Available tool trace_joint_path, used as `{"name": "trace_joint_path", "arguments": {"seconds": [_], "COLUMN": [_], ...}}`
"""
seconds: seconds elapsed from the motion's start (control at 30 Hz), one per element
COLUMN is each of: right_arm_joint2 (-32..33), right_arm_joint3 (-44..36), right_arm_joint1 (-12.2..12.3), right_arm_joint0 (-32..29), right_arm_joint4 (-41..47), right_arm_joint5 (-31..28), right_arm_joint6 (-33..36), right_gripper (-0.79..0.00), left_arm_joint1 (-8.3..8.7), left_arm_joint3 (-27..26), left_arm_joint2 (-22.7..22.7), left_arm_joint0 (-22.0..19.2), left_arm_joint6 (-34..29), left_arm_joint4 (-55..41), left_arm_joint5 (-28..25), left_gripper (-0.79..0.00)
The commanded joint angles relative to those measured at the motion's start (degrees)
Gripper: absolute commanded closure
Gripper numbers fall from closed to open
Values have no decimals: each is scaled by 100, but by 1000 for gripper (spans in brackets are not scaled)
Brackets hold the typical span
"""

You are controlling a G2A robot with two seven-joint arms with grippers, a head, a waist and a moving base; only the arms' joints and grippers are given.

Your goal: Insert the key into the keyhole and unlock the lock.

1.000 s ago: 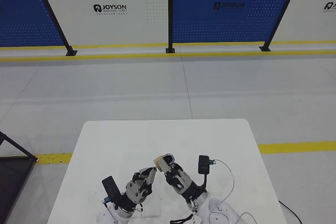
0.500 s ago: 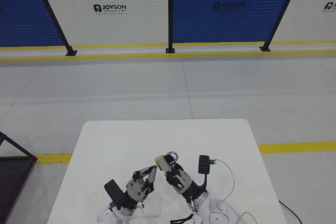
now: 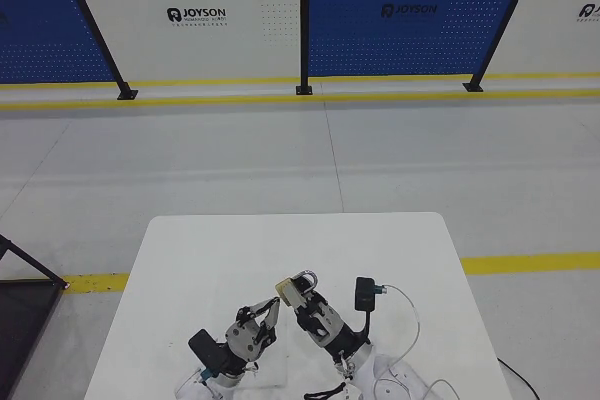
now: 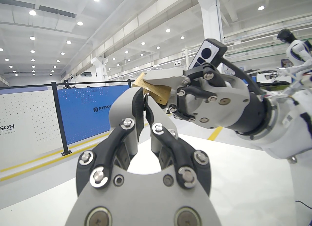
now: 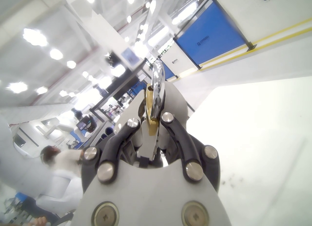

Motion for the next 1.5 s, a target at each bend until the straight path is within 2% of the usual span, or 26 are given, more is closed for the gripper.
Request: {"name": "trace_joint_path", "arguments": {"seconds": [0.0,0.03,0.07,0.1,0.37,0.43,0.53,0.63,0.8,0.9,1.0,1.13,1.17,1.2,1.27,1.3,1.47], "right_arm_joint2": [5,4,3,4,11,1,-9,-114,-541,-909,-1225,-1620,-1698,-1765,-1858,-1881,-1871], "right_arm_joint3": [4,3,3,5,76,154,398,677,1182,1499,1793,2102,2177,2234,2313,2338,2353], "right_arm_joint1": [1,1,2,2,-18,-28,-50,-73,-159,-246,-339,-476,-505,-531,-571,-584,-599], "right_arm_joint0": [6,4,5,9,68,117,303,582,1142,1466,1774,2056,2117,2167,2238,2265,2289], "right_arm_joint4": [6,8,8,6,-80,-59,73,175,19,37,-52,-259,-322,-388,-460,-507,-595], "right_arm_joint5": [7,11,13,17,239,316,503,741,1412,1675,1941,2295,2369,2439,2536,2579,2664], "right_arm_joint6": [-5,-12,-13,-15,-207,-198,18,635,1869,2598,3066,3302,3354,3380,3430,3409,3358], "right_gripper": [0,0,0,0,0,0,0,0,0,0,0,0,-28,-151,-517,-785,-785], "left_arm_joint1": [0,0,-1,0,55,89,182,306,457,499,509,505,501,496,485,481,461], "left_arm_joint3": [18,26,27,26,-67,-102,-187,-327,-699,-877,-996,-1048,-1040,-1036,-1038,-1042,-1055], "left_arm_joint2": [2,6,12,5,-105,-194,-513,-1086,-2040,-2492,-2703,-2764,-2759,-2746,-2711,-2695,-2646], "left_arm_joint0": [-10,-6,-4,-8,117,199,386,666,1223,1473,1626,1681,1675,1666,1643,1634,1602], "left_arm_joint6": [2,-13,-16,-4,-68,-222,-542,-1007,-1765,-1977,-2123,-2229,-2246,-2264,-2287,-2294,-2344], "left_arm_joint4": [-55,-86,-144,-170,-603,-880,-1438,-1778,-2314,-2541,-2658,-2735,-2737,-2737,-2724,-2718,-2678], "left_arm_joint5": [-46,-70,-122,-138,-886,-1312,-2154,-2612,-2767,-2622,-2492,-2510,-2492,-2465,-2426,-2412,-2353], "left_gripper": [0,-52,-379,-785,-785,-785,-785,-785,-785,-785,-785,-785,-785,-785,-785,-785,-785]}}
